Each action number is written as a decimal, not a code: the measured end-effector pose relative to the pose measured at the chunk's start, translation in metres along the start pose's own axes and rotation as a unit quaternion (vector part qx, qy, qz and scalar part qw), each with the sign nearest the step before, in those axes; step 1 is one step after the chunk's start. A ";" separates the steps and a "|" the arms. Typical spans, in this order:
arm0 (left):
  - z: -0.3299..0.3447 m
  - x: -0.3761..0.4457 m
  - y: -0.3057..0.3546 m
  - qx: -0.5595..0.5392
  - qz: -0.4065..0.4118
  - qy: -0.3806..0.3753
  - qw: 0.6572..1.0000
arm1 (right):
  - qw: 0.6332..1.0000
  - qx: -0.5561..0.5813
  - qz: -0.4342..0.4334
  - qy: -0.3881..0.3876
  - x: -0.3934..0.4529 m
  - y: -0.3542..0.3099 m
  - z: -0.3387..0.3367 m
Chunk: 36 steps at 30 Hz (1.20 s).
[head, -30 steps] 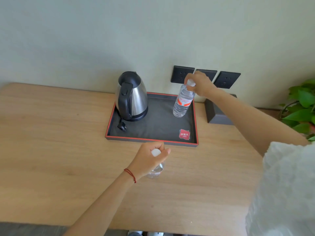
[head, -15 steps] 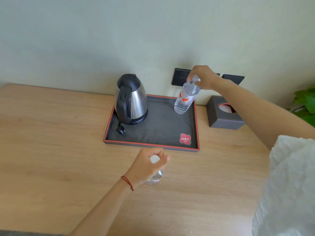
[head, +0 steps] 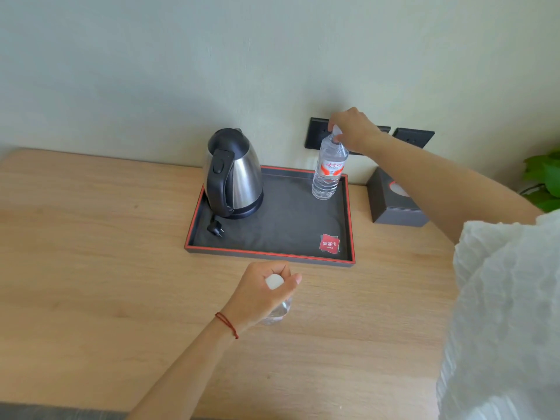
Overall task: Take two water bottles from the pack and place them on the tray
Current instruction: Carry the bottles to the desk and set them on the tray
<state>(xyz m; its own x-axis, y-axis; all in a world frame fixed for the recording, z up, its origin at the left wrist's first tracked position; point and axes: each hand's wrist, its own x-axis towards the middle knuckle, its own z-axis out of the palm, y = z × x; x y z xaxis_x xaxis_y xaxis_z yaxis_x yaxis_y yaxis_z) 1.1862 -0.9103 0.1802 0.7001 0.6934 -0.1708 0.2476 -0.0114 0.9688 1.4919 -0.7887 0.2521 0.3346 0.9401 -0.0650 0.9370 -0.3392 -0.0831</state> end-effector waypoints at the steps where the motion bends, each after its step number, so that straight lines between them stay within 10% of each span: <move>1: 0.000 0.000 0.000 -0.003 0.001 0.002 1.000 | 1.000 -0.001 -0.006 0.006 0.000 0.001 0.002; 11: -0.004 -0.005 -0.001 0.020 0.056 0.007 0.998 | 0.997 0.040 0.015 0.062 -0.007 0.006 0.012; 21: -0.052 0.004 0.001 0.165 0.072 -0.143 0.973 | 0.995 0.063 0.042 0.068 -0.006 0.002 0.009; 36: -0.048 0.153 0.079 0.192 0.177 0.121 0.958 | 0.991 0.091 0.056 0.077 -0.007 0.011 0.014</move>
<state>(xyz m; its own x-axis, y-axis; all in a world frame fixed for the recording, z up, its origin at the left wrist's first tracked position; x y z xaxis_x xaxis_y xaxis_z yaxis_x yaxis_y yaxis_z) 1.2808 -0.7711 0.2395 0.6215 0.7434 0.2472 0.2847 -0.5082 0.8128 1.4982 -0.7989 0.2379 0.4598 0.8854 0.0680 0.8645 -0.4289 -0.2621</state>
